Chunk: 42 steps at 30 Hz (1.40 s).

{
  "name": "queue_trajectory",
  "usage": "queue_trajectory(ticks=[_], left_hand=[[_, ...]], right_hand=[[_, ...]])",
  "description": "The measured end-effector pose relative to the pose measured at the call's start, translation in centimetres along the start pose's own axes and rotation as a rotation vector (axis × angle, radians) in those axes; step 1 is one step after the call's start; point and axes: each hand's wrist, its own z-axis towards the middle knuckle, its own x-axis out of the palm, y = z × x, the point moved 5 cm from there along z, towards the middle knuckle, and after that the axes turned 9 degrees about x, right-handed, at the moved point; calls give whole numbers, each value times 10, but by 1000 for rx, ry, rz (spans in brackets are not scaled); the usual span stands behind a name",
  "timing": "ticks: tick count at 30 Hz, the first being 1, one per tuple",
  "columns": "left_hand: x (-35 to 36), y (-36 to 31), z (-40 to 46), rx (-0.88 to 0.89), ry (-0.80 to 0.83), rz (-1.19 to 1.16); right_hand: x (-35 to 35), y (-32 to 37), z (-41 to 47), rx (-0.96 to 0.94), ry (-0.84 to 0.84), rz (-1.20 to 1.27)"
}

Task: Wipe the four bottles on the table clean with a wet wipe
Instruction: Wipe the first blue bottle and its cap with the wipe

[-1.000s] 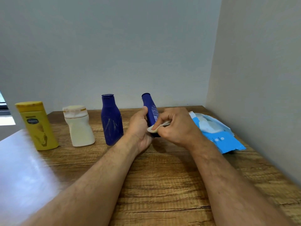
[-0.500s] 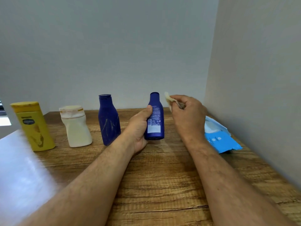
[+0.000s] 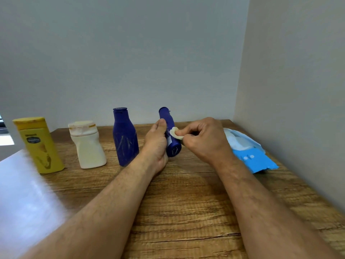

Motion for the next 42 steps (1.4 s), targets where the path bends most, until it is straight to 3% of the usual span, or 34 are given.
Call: queue_trajectory(ticks=[6,10,16,29,36,39,42], left_hand=[[10,10,-13,-99,122,64],[11,9,-14,-132,172,60],[2,-2,-11,-118,81,-87],[4,-7,-10,-31,-1,-36],[-3,-8,-8,7,-148,46],[-5,-4,-7,5,-169,77],[-6,-3,-7,3,-169,114]], right_hand=[[0,-3,7,92,-86,7],[2,-7,7,142,-14,53],[3,-3,2,75,36,13],[-4,-10,9,114,-31,55],[2,-8,8,73,156,55],[12,-8,5,-5,273,-60],[15,-8,8,-57,256,-113]])
